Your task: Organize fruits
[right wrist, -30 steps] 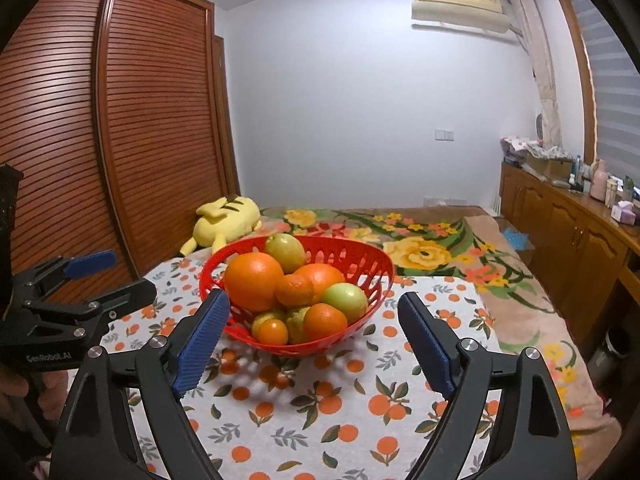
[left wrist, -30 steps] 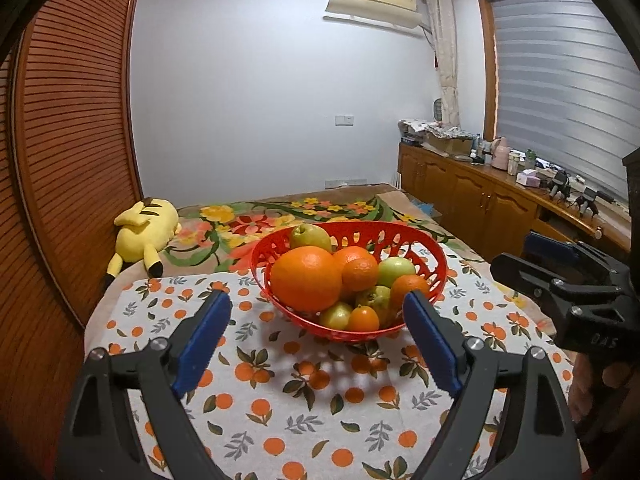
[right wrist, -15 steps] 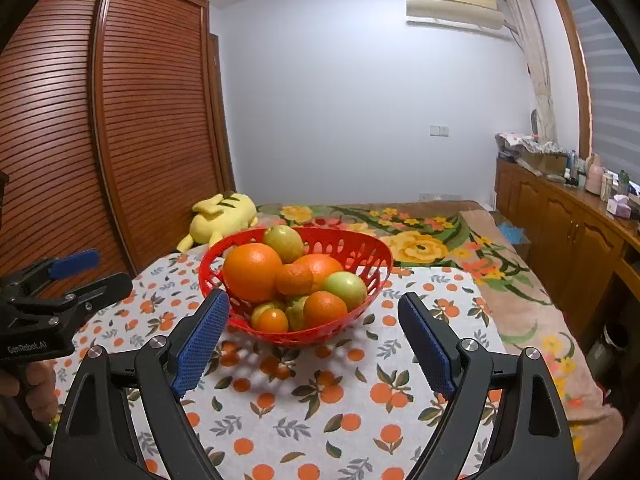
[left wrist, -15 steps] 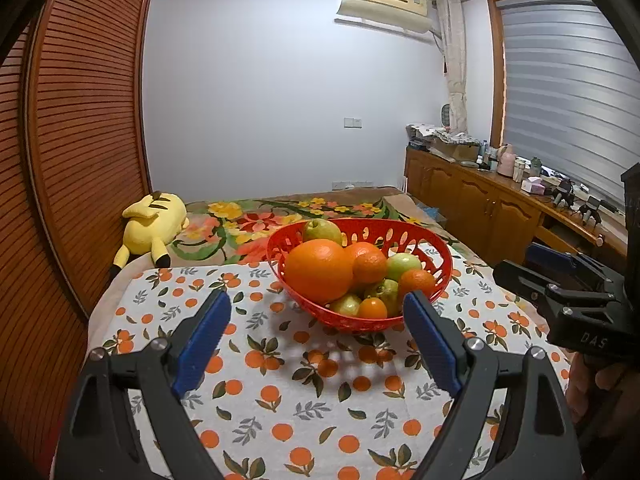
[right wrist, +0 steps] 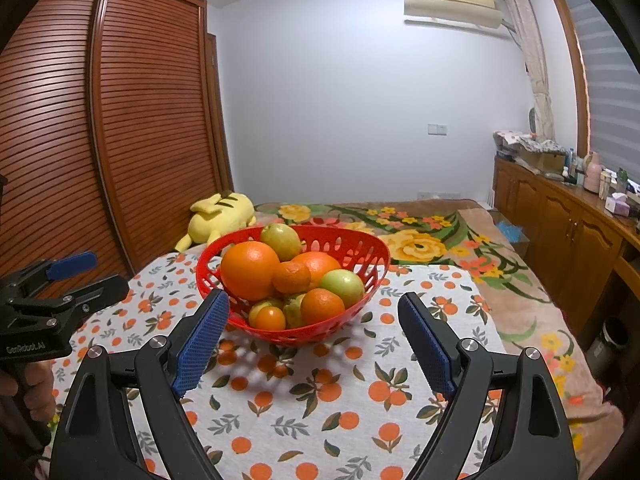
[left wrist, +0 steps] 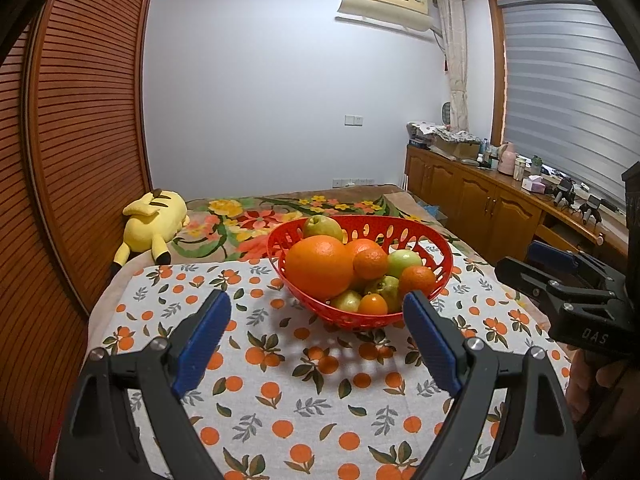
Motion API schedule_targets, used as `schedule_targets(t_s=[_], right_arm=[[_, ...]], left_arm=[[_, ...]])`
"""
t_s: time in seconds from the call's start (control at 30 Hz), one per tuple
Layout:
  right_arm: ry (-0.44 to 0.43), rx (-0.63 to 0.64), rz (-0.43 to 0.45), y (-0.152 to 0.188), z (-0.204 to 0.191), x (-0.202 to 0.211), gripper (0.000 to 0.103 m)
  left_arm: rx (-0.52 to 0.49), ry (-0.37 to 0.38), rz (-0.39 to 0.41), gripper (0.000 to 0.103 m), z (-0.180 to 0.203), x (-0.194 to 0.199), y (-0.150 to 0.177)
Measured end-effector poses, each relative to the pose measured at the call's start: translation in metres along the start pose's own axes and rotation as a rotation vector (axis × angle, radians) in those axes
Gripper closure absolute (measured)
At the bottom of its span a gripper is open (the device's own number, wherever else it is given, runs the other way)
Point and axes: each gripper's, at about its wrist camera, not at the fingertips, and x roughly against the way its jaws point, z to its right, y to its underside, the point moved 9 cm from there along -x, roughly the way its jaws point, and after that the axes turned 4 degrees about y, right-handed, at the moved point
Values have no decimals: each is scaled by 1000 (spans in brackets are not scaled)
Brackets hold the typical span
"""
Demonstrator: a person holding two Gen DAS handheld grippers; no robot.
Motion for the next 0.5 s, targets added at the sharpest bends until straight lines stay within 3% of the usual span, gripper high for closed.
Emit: schedule_targets(t_s=[0.5], right_arm=[[-1,-1,0,1,0,0,15]], left_arm=[[-1,8,5,14,4,4,1]])
